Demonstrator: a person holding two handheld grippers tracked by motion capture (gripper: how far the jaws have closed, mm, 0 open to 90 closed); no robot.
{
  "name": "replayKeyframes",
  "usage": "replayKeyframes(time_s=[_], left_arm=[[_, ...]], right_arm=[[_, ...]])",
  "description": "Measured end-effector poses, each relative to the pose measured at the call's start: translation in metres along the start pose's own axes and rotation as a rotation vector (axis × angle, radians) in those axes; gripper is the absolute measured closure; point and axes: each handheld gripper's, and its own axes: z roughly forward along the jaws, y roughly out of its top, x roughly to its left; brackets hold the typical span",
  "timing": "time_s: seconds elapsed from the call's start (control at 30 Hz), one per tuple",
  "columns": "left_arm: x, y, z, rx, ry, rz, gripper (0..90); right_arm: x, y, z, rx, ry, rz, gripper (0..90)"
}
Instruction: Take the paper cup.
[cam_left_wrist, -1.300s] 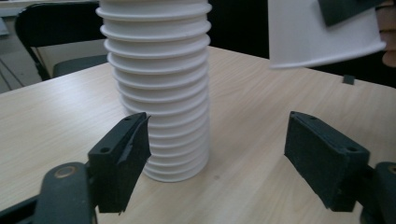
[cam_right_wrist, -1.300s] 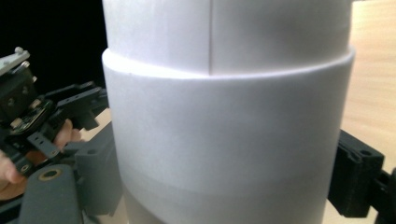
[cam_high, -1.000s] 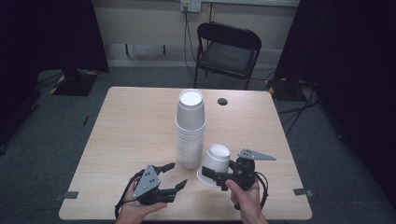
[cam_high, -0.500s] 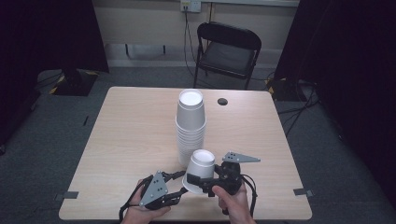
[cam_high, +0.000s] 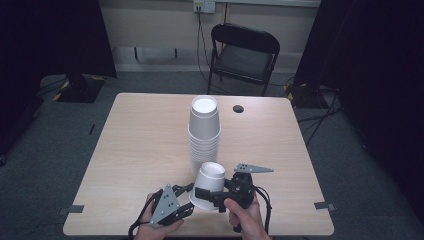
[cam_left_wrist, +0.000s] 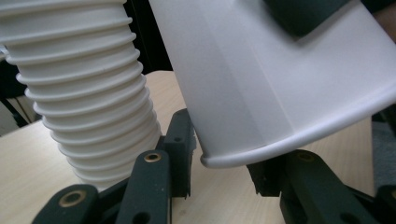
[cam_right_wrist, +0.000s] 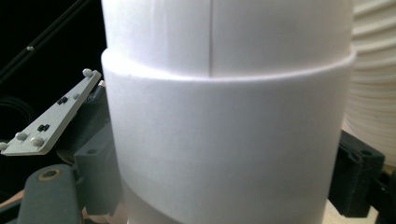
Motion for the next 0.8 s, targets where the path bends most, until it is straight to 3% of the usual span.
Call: replayKeyframes(time_s=[0.1,0.23,0.37,0.43,0.7,0.8], left_arm=[[0.003,0.001,0.0,-0.005,-0.002,-0.021,65.0],[0.004,0.002,0.001,-0.004,0.008,-0.008,64.1],[0.01,0.001,-0.002,-0.014,0.005,-0.004,76.5],[0.01,0.001,-0.002,-0.013,0.006,-0.007,77.3],[0.011,0.002,-0.003,-0.024,-0.005,-0.006,79.4],[0.012,0.001,-0.003,-0.016,-0.023,-0.039,80.3]], right_arm=[[-0.001,-0.001,0.001,0.0,-0.003,0.01,15.9],[-0.001,-0.004,0.006,0.01,0.013,0.038,15.9],[-0.001,-0.007,0.009,0.024,0.031,0.056,15.8],[-0.001,-0.007,0.01,0.02,0.033,0.059,15.0],[0.0,-0.007,0.009,0.014,0.041,0.021,13.5],[0.0,-0.006,0.007,0.002,0.037,-0.002,13.8]])
